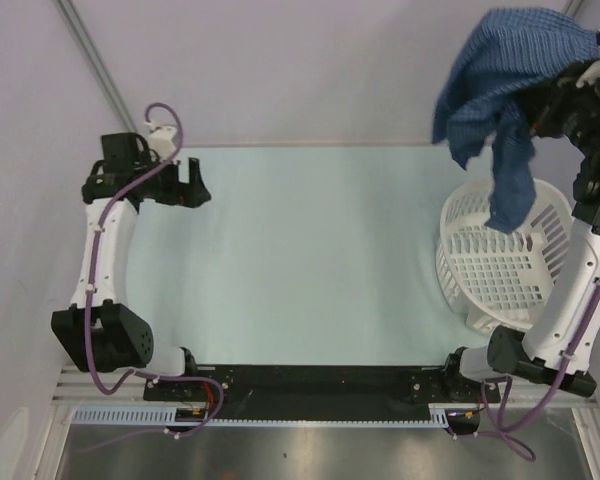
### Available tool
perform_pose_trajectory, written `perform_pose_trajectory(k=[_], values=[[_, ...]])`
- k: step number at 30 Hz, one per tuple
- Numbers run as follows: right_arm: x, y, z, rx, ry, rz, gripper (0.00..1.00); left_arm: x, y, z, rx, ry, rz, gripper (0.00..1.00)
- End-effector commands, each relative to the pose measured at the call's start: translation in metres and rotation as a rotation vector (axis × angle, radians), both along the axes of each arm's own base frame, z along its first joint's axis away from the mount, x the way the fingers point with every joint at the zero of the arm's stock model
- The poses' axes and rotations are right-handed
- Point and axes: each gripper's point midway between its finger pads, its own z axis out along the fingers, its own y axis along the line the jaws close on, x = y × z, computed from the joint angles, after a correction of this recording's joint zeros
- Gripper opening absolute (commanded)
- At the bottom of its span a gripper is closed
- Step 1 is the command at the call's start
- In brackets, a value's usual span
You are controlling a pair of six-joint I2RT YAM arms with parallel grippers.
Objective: Fold and stack the long sleeve shirts
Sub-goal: Move the shirt to the center of the board, then flatten the shirt out
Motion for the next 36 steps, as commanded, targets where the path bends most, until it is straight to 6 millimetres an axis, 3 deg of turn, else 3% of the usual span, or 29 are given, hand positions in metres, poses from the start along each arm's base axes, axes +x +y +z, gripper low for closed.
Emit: perform_pose_trajectory(k=[1, 2, 3, 4, 5, 6, 7, 9, 10, 11, 13, 14, 15, 16, 17, 18, 19, 21, 22, 25, 27, 30, 31, 32, 34, 35, 36], values=[[0.032, 0.083, 0.059, 0.127, -0.159, 0.232, 0.0, 0.01, 0.02, 0.052, -0.222, -0.091, 0.065, 1.0], [0.024, 0.096, 0.086, 0.117, -0.244, 0.256, 0.0, 0.009, 0.032, 0.057, -0.247, -0.099, 0.093, 0.99], [0.045, 0.114, 0.079, 0.129, -0.223, 0.301, 0.0, 0.008, 0.035, 0.06, -0.259, -0.106, 0.091, 1.0], [0.037, 0.153, 0.088, 0.133, -0.249, 0.398, 0.0, 0.006, 0.037, 0.061, -0.262, -0.109, 0.093, 0.99], [0.03, 0.171, 0.105, 0.138, -0.311, 0.426, 0.0, 0.003, 0.041, 0.064, -0.246, -0.129, 0.098, 0.99], [0.039, 0.192, 0.101, 0.141, -0.309, 0.464, 0.0, 0.0, 0.042, 0.065, -0.233, -0.137, 0.1, 1.0], [0.023, 0.233, 0.104, 0.14, -0.333, 0.562, 0.0, -0.002, 0.043, 0.066, -0.216, -0.149, 0.103, 0.99], [0.02, 0.265, 0.111, 0.152, -0.397, 0.599, 0.0, -0.01, 0.047, 0.069, -0.179, -0.174, 0.123, 0.99], [0.001, 0.294, 0.114, 0.169, -0.417, 0.669, 0.0, -0.013, 0.049, 0.07, -0.167, -0.184, 0.131, 0.99], [0.003, 0.3, 0.119, 0.197, -0.442, 0.657, 0.0, -0.015, 0.055, 0.067, -0.146, -0.185, 0.154, 0.99], [0.015, 0.316, 0.088, 0.238, -0.334, 0.673, 0.0, -0.023, 0.058, 0.072, -0.126, -0.21, 0.166, 0.99], [0.028, 0.316, 0.063, 0.248, -0.242, 0.659, 0.14, -0.026, 0.064, 0.069, -0.112, -0.207, 0.173, 0.99], [0.041, 0.315, 0.033, 0.215, -0.164, 0.643, 0.37, -0.031, 0.065, 0.069, -0.1, -0.214, 0.17, 1.0], [0.064, 0.316, -0.031, 0.151, -0.009, 0.606, 0.7, -0.036, 0.066, 0.064, -0.093, -0.196, 0.168, 0.99], [0.085, 0.291, -0.083, 0.085, 0.136, 0.525, 0.85, -0.039, 0.069, 0.056, -0.066, -0.186, 0.154, 0.99], [0.092, 0.28, -0.12, 0.052, 0.232, 0.517, 0.99, -0.046, 0.067, 0.051, -0.053, -0.173, 0.144, 1.0], [0.096, 0.268, -0.175, 0.03, 0.367, 0.509, 1.0, -0.049, 0.068, 0.045, -0.019, -0.171, 0.107, 0.99], [0.091, 0.246, -0.205, -0.008, 0.397, 0.525, 1.0, -0.06, 0.06, 0.026, -0.016, -0.133, 0.046, 1.0], [0.082, 0.244, -0.24, -0.049, 0.46, 0.541, 1.0, -0.066, 0.057, 0.023, 0.022, -0.152, -0.005, 0.99], [0.067, 0.245, -0.279, -0.116, 0.53, 0.591, 0.98, -0.086, 0.04, -0.006, 0.089, -0.131, -0.162, 0.99], [0.056, 0.256, -0.309, -0.123, 0.598, 0.638, 0.94, -0.103, 0.025, -0.033, 0.117, -0.074, -0.249, 0.99], [0.053, 0.269, -0.343, -0.153, 0.647, 0.687, 0.89, -0.128, -0.009, -0.066, 0.17, -0.017, -0.416, 0.98], [0.052, 0.274, -0.351, -0.152, 0.671, 0.698, 0.89, -0.137, -0.031, -0.075, 0.177, -0.004, -0.505, 0.96], [0.052, 0.278, -0.356, -0.135, 0.689, 0.715, 0.88, -0.147, -0.033, -0.096, 0.211, 0.048, -0.52, 0.96], [0.054, 0.286, -0.376, -0.103, 0.747, 0.732, 0.88, -0.148, -0.046, -0.118, 0.254, 0.073, -0.551, 0.96], [0.055, 0.289, -0.381, -0.101, 0.758, 0.736, 0.87, -0.155, -0.042, -0.142, 0.285, 0.144, -0.548, 0.95], [0.058, 0.292, -0.391, -0.101, 0.778, 0.738, 0.87, -0.154, -0.044, -0.151, 0.295, 0.161, -0.55, 0.95]])
